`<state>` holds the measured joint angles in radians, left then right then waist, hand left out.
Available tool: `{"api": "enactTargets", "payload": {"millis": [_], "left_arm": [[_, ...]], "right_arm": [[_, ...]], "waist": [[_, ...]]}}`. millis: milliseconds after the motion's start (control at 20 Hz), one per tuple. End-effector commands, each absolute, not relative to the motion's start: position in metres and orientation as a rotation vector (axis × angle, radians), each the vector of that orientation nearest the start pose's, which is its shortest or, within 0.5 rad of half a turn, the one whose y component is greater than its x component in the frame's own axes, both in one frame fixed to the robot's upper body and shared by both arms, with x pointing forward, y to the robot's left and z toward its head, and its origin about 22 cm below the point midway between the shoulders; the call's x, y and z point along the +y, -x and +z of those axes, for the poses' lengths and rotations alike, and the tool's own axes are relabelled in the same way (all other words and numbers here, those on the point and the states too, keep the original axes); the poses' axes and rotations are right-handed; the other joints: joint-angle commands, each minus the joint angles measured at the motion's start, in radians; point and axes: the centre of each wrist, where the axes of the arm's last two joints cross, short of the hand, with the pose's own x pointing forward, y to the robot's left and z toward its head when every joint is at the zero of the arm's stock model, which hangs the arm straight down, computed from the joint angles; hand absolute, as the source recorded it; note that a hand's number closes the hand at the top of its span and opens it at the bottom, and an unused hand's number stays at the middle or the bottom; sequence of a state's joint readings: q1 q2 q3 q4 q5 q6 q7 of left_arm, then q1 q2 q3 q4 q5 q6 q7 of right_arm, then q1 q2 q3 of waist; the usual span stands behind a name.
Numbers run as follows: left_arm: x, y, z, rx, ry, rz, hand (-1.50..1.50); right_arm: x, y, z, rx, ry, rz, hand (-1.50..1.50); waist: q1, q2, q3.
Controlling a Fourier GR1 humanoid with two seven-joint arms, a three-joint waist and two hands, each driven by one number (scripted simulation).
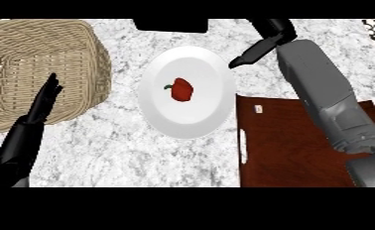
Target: Pick the bell pepper from the tray and place it in the plate
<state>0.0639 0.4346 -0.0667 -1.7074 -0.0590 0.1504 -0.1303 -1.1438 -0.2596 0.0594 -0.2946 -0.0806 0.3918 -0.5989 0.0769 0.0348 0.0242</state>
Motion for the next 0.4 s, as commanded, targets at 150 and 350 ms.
{"api": "enactTargets", "payload": {"millis": [150,350], "left_arm": [[0.309,-0.217,0.024,-1.599,-0.403,-0.366,0.00],[0.311,-0.227,0.032,-1.610,-0.404,-0.364,0.00]], "right_arm": [[-0.252,-0.464,0.114,-1.892,-0.369,0.610,-1.50],[-0.269,-0.463,0.119,-1.890,-0.355,0.608,-1.50]], "waist": [[0.028,0.018,-0.021],[0.031,0.028,-0.020]]}}
